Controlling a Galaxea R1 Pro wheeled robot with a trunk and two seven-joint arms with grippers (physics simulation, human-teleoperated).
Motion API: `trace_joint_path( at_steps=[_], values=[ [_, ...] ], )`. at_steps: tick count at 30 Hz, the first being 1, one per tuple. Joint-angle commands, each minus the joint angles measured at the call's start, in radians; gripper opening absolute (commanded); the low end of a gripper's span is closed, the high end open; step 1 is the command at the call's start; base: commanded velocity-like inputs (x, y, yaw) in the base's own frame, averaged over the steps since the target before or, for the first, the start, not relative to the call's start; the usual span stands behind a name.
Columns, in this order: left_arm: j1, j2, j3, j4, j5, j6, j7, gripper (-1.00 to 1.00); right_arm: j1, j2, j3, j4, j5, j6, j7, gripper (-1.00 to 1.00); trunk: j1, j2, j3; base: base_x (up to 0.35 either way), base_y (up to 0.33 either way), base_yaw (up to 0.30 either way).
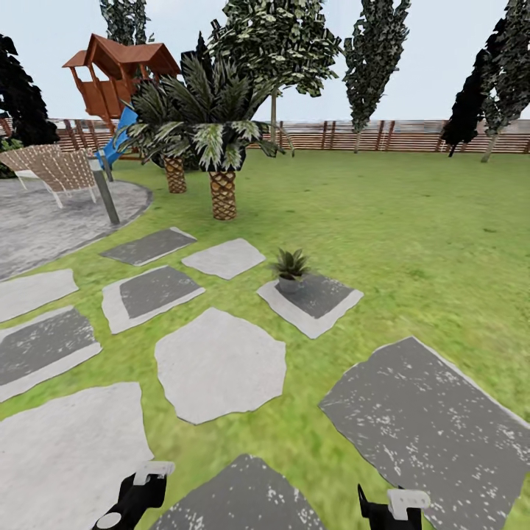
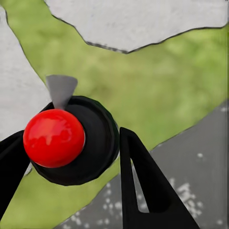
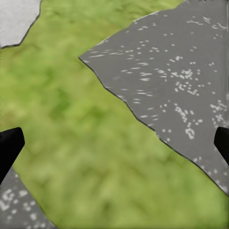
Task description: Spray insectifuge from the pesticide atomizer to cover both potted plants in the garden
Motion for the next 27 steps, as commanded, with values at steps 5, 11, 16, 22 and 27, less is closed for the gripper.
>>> trace_joint_path(
  at_steps=[5,11,16,22,27],
  values=[
    [-0.001,0.0,0.007,0.001,-0.008,-0.003,-0.004,-1.0,0.0,0.0,0.0,0.001,0.001,-0.003,-0.002,1.0,-0.019,0.035,0.015,0.0,0.0,-0.002],
    [0.0,-0.001,0.007,0.001,-0.008,-0.003,-0.005,-1.0,0.0,0.0,0.0,0.0,0.001,-0.003,-0.002,1.0,-0.042,0.077,0.034,0.0,0.0,-0.243],
    [0.0,-0.001,0.007,0.001,-0.008,-0.003,-0.005,-1.0,0.0,0.0,0.0,0.0,0.001,-0.003,-0.002,1.0,-0.062,0.112,0.049,0.0,0.0,-0.286],
    [0.0,-0.001,0.007,0.001,-0.008,-0.003,-0.005,-1.0,0.0,0.0,0.0,0.001,0.001,-0.003,-0.002,1.0,-0.085,0.154,0.068,0.0,0.0,-0.119],
    [0.0,-0.001,0.007,0.001,-0.008,-0.003,-0.005,-1.0,0.0,0.0,0.0,0.001,0.001,-0.003,-0.002,1.0,-0.104,0.189,0.084,0.0,0.0,-0.012]
  ],
)
